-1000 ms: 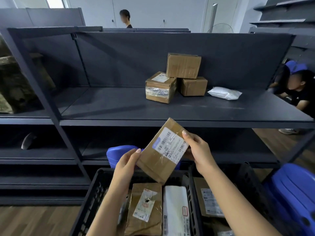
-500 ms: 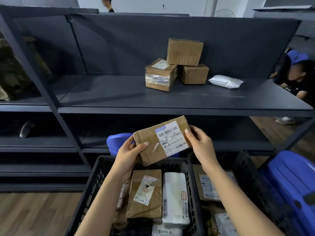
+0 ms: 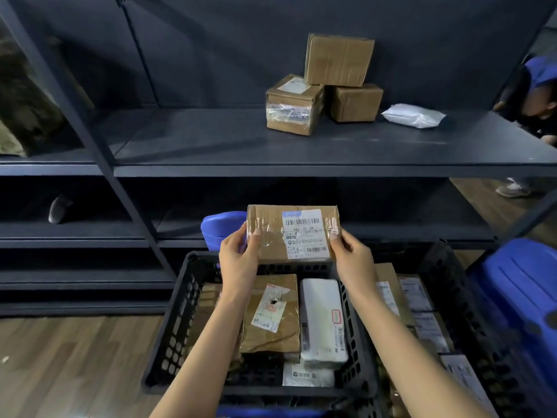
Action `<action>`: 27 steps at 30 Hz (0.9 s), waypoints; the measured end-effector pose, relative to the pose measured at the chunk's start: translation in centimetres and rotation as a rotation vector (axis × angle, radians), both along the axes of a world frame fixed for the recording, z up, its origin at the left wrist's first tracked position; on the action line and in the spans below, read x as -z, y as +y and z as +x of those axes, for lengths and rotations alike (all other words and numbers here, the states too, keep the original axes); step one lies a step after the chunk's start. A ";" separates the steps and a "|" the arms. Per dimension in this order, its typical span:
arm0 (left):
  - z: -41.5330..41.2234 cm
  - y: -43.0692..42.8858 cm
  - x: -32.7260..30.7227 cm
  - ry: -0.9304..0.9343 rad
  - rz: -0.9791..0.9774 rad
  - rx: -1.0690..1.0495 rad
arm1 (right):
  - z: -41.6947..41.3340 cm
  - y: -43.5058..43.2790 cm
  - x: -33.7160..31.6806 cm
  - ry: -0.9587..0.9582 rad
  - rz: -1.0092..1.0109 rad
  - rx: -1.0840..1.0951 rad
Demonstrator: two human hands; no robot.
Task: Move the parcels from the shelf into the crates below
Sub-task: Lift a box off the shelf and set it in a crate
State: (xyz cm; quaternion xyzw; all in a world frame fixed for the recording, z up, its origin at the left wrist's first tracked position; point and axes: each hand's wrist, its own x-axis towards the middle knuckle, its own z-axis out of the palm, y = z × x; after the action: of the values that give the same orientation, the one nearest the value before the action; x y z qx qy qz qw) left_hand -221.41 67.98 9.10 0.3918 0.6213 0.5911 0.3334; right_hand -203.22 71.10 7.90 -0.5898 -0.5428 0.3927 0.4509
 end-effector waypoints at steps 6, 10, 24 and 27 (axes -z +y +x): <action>-0.9 -1.4 0.8 -0.113 -0.099 -0.010 | -0.6 -1.6 1.1 -0.030 -0.027 0.003; -2.1 -2.4 1.3 -0.120 -0.161 0.036 | -1.3 -2.2 1.7 -0.011 -0.079 0.006; -4.6 -9.0 4.7 -0.140 -0.307 -0.162 | -3.6 -6.4 4.6 -0.013 -0.263 -0.248; -4.6 -9.7 5.7 -0.132 -0.360 -0.188 | -3.4 -6.9 5.6 -0.028 -0.303 -0.272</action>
State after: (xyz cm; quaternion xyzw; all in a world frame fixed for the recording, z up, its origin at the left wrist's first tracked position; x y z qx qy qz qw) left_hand -226.00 58.27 3.43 0.2266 0.7276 0.5233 0.3813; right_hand -206.57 64.24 2.33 -0.5776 -0.5585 0.5188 0.2922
